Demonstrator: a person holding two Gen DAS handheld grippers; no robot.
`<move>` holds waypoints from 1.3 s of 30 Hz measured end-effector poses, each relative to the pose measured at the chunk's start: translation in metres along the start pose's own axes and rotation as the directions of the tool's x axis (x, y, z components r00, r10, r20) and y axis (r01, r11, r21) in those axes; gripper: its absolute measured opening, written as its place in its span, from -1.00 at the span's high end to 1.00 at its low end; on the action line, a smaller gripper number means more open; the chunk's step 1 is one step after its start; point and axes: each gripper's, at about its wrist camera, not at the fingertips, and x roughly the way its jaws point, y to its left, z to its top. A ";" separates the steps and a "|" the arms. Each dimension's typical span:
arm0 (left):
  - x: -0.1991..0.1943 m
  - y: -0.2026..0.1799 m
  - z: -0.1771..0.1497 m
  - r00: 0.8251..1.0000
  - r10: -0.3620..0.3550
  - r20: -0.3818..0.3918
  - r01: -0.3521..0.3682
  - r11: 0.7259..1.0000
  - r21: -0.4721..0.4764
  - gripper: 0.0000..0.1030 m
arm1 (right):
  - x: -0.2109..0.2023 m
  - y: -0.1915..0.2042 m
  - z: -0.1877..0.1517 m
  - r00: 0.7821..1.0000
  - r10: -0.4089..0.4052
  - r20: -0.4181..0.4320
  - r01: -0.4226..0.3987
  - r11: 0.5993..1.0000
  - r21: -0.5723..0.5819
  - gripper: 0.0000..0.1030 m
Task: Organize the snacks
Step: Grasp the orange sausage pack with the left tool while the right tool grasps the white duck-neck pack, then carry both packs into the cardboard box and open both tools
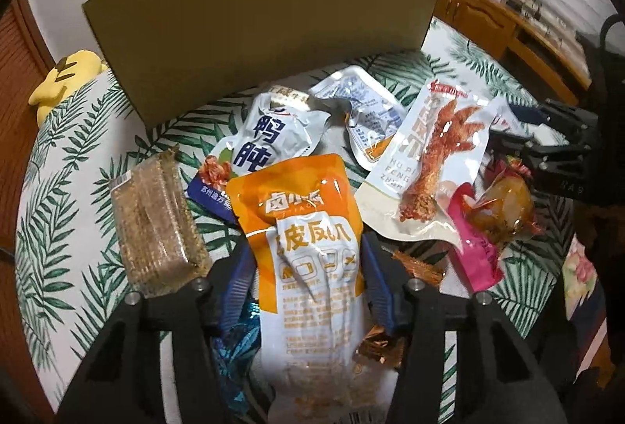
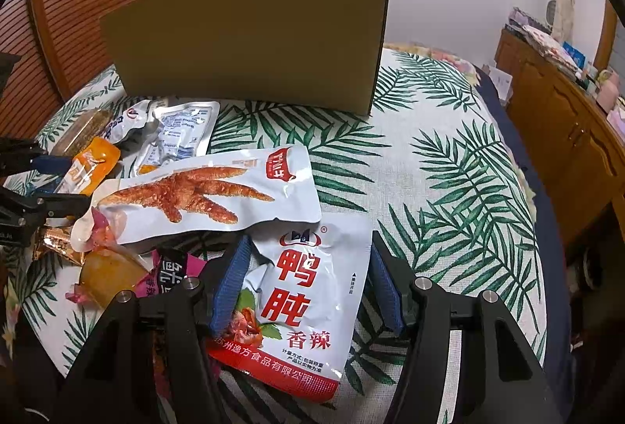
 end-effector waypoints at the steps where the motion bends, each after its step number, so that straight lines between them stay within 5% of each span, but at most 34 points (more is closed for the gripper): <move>1: -0.003 0.002 -0.002 1.000 -0.003 0.015 0.003 1.000 -0.010 -0.01 | 0.000 0.000 0.000 1.000 0.000 -0.001 0.000 1.000 -0.001 -0.18; 12: -0.034 0.019 -0.003 0.989 -0.017 0.150 0.030 0.996 -0.082 -0.02 | -0.004 -0.010 -0.003 1.000 0.000 -0.003 0.000 1.000 0.011 -0.13; 16: -0.042 0.023 -0.001 0.979 -0.014 0.204 0.034 0.995 -0.095 -0.02 | -0.018 -0.019 -0.005 0.999 -0.017 0.034 0.016 0.999 0.044 0.13; 31: -0.048 0.025 0.002 0.973 -0.004 0.229 0.029 0.994 -0.104 -0.03 | -0.006 -0.018 -0.004 0.998 -0.003 -0.059 0.004 1.000 0.015 -0.01; 39: -0.058 0.028 0.003 0.966 -0.001 0.257 0.031 0.993 -0.112 -0.03 | -0.019 -0.017 -0.002 1.000 0.005 -0.031 -0.005 1.000 0.004 0.38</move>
